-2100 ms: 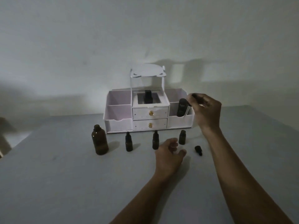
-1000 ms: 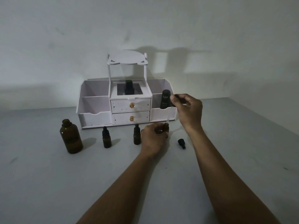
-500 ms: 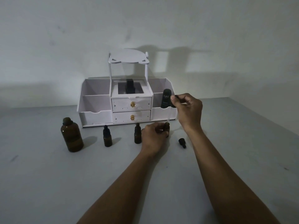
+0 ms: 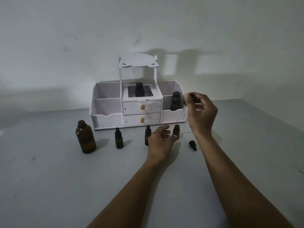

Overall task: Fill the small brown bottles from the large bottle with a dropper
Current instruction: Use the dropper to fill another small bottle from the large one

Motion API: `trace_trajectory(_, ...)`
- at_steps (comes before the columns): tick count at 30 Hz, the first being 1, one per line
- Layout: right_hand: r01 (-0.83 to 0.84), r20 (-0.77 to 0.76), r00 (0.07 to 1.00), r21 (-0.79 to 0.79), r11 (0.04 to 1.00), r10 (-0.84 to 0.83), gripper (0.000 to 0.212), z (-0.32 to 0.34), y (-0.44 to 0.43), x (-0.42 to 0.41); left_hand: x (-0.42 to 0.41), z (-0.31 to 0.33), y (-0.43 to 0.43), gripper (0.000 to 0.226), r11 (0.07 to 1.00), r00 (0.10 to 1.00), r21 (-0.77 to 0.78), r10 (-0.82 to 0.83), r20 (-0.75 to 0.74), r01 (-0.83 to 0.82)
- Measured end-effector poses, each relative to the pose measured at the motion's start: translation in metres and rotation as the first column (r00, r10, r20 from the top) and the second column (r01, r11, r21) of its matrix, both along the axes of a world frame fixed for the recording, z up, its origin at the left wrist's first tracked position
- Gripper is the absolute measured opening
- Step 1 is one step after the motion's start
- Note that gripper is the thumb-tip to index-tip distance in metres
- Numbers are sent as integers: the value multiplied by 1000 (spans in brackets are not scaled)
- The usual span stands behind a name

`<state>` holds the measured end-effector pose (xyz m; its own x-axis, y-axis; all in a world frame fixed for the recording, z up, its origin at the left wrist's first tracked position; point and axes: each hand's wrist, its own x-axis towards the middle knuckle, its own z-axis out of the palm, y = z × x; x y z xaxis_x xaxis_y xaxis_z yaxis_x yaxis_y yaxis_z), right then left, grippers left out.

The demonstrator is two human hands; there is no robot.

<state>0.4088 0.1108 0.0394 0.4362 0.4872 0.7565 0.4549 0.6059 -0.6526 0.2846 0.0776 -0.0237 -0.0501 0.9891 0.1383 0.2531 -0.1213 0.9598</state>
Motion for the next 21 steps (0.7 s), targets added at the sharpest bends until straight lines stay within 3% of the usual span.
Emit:
trace_trajectory(7, -26, 88, 996, 42, 999, 22, 20, -1, -17, -17, -52, -1, -53, 31, 995, 996, -36, -92, -8, 91)
trace_trajectory(11, -139, 113, 985, 53, 989, 132, 12, 1, -32, -43, -107, 5, -75, 28, 997, 991, 54, -49, -128, 57)
trace_trajectory(16, -330, 31, 944, 54, 942, 329, 11, 17, -48, -97, -189, 11, -92, 20, 960, 963, 173, 241, -116, -220)
trace_trajectory(21, -474, -83, 875, 51, 879, 477, 10, 37, -51, -156, -244, 8, -88, 24, 858, 869, 163, 496, -8, -488)
